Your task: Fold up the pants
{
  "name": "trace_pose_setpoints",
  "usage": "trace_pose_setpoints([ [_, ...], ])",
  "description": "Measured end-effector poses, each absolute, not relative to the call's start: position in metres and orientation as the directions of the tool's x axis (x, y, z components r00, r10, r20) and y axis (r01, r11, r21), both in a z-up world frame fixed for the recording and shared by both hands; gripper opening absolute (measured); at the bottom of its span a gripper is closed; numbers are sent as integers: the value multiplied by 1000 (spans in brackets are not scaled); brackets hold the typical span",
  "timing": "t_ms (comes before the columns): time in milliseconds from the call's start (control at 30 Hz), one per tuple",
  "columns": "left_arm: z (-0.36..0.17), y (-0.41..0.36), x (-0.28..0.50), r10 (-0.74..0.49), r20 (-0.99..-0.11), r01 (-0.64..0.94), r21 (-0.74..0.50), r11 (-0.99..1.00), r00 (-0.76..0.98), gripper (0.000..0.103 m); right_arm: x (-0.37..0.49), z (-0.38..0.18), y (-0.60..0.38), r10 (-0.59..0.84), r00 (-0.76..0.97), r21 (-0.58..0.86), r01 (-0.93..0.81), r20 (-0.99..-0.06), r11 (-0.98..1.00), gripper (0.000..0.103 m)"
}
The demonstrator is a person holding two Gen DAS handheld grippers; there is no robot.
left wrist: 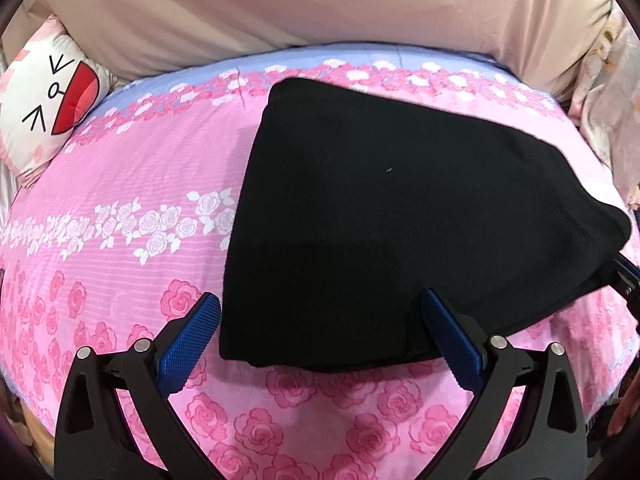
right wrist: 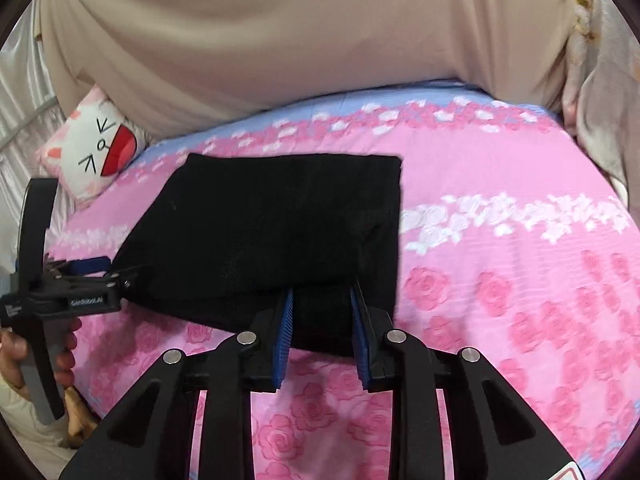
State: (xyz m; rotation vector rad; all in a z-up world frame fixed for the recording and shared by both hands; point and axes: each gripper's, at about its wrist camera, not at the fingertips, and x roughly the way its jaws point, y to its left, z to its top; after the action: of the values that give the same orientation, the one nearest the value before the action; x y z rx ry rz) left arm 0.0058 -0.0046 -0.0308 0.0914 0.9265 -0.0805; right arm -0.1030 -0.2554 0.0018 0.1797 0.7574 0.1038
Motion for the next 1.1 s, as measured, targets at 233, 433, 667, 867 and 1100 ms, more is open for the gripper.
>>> trace_pose_setpoints([
  [233,-7,19,6,-275,-760,154,-229,961,589,98,-102,-19,-288,249,674,348,13,-696,937,74],
  [433,-40,46,45,-284,-794,30,-319,947,538,98,-97,-22,-318,468,680,634,-6,-565,773,88],
  [667,-60,37,51,-347,-786,54,-374,926,511,98,-64,-57,-314,544,646,751,70,-536,656,83],
  [867,-39,42,36,-387,-744,113,-392,913,545,38,-57,-43,-294,491,666,672,21,-562,740,34],
  [1100,-34,48,-23,-435,-778,143,-418,897,453,56,-118,-9,-289,467,649,581,-47,-600,812,41],
])
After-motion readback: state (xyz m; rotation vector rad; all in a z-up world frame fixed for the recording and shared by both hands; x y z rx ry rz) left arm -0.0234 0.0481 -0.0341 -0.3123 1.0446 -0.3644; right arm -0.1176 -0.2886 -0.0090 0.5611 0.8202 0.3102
